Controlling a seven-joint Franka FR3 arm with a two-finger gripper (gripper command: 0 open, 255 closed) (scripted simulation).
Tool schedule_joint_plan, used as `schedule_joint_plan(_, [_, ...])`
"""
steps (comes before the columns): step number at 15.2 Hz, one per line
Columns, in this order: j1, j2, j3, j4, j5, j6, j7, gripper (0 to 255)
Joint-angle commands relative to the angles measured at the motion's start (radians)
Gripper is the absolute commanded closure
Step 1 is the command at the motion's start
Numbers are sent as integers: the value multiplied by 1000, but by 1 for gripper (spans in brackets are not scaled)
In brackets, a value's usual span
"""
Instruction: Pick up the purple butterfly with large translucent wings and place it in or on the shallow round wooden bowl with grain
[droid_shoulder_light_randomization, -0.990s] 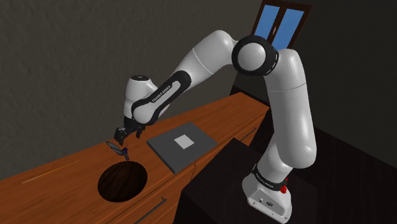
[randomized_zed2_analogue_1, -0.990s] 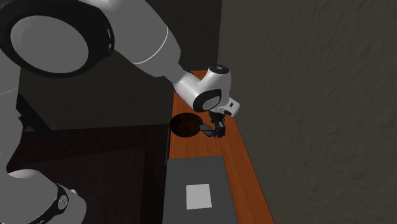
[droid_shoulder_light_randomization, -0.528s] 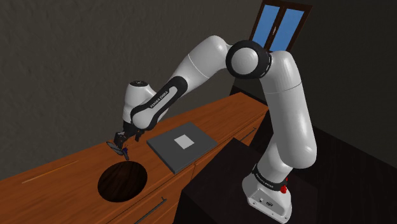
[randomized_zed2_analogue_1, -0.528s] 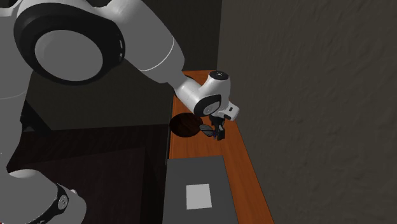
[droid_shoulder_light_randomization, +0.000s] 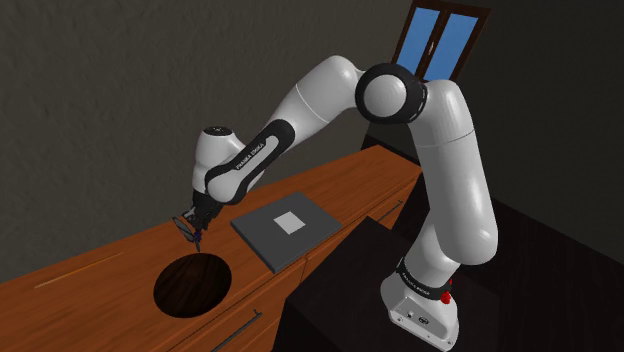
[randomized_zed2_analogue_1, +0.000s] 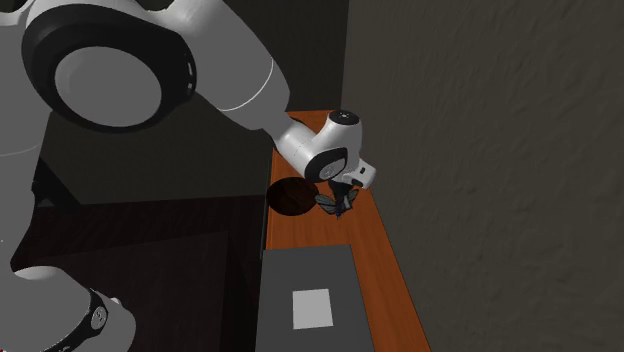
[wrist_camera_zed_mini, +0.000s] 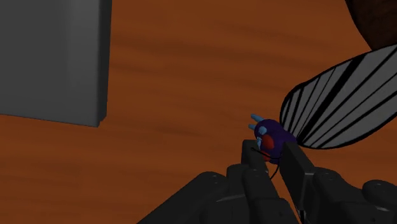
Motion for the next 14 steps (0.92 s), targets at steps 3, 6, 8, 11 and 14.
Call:
schedule_joint_plan(3, [0,0,-2,-5,0,1,1,255])
schedule_joint_plan(6, [-1,2,-2,-1,0,-1,0,255])
schedule_joint_plan(8, [-5,-21,3,-7,3,-18,-1,255])
schedule_joint_plan(11, [-10,-53,10,-13,10,-44,-4,255])
schedule_joint_plan(14, [-15,-85,16,-18,16,-71,-6,255])
